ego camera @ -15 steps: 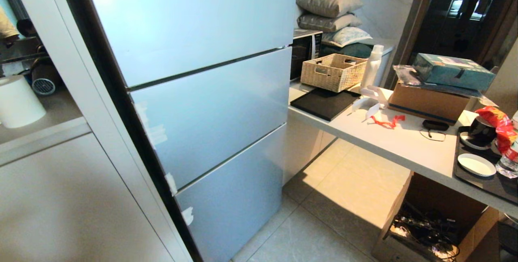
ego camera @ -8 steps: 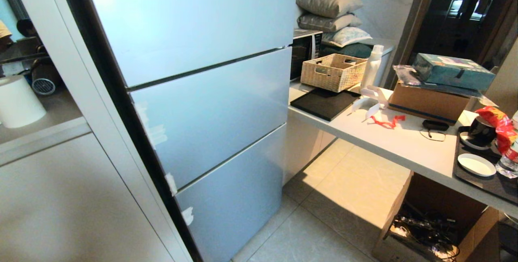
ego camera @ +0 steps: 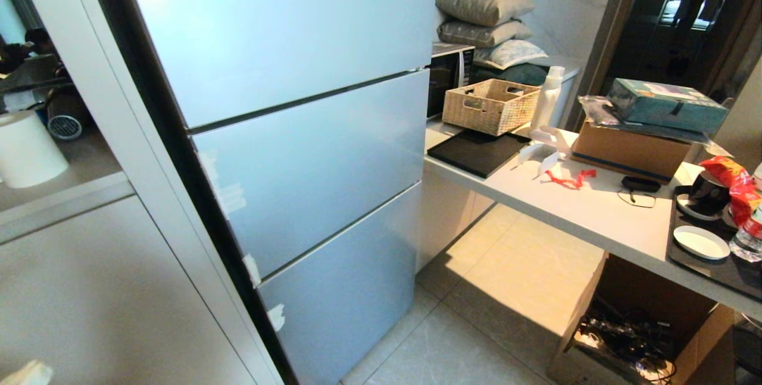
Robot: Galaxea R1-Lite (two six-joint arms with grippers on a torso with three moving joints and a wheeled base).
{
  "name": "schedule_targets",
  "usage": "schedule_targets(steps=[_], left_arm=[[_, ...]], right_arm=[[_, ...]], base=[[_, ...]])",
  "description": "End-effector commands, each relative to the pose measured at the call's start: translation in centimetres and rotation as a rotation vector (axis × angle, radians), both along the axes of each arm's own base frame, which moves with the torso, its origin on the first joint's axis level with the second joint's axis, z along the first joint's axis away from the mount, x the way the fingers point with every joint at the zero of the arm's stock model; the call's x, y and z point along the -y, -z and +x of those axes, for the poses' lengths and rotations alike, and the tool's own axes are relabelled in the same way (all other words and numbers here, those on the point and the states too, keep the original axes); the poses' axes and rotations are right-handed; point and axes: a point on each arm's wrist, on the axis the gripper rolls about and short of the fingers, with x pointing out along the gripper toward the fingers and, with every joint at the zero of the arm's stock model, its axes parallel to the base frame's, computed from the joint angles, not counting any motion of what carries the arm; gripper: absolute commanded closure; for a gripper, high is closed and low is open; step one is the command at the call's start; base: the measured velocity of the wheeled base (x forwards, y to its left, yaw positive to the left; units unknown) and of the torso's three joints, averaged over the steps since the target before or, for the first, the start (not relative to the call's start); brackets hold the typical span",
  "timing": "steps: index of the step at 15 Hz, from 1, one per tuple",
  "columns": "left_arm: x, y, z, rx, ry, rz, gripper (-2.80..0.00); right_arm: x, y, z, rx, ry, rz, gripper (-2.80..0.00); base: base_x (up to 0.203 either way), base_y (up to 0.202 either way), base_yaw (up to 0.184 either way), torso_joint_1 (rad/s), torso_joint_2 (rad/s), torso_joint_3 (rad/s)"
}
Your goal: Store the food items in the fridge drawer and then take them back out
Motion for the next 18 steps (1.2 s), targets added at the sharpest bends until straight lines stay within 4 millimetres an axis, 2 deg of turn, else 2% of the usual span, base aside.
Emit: schedule_targets(steps=[1,5,7,10,13,15,18], left_arm=[[0.0,-1.8,6.7,-0.147,-0.014,-0.046,0.00],[-0.5,-5.3,12.9,-0.083,-0.131,-0.193,0.00],[-1.2,-6.2,14.9,-0.067,-0.207,-0.261,0.00],[-3.1,-6.0,16.7,-0.079,-0.312,-0.340,0.00],[-5.1,-4.8,19.5,-0.077,-0.377,-0.357,0.00],[-6.4,-4.4,20.8,-0.053,-0.377,-0.362,0.00],[-6.9,-4.6,22.8,-0.053,-0.341,-0.433,0.00]], right_arm=[[0.0,0.0,0.0,-0.001,-0.001,-0.001,0.00],[0.0,0.0,0.0,-0.001,-0.001,0.000,0.00],[0.0,0.0,0.0,-0.001,-0.001,0.000,0.00],[0.0,0.0,0.0,-0.001,-0.001,0.000,0.00],[0.0,0.0,0.0,-0.001,-0.001,0.000,0.00],[0.0,0.0,0.0,-0.001,-0.001,0.000,0.00],[0.0,0.0,0.0,-0.001,-0.001,0.000,0.00]], base=[[0.000,0.000,0.000,0.000,0.00,0.000],[0.000,0.000,0.000,0.000,0.00,0.000],[0.000,0.000,0.000,0.000,0.00,0.000],[0.000,0.000,0.000,0.000,0.00,0.000],[0.000,0.000,0.000,0.000,0.00,0.000],[0.000,0.000,0.000,0.000,0.00,0.000],[0.000,0.000,0.000,0.000,0.00,0.000]])
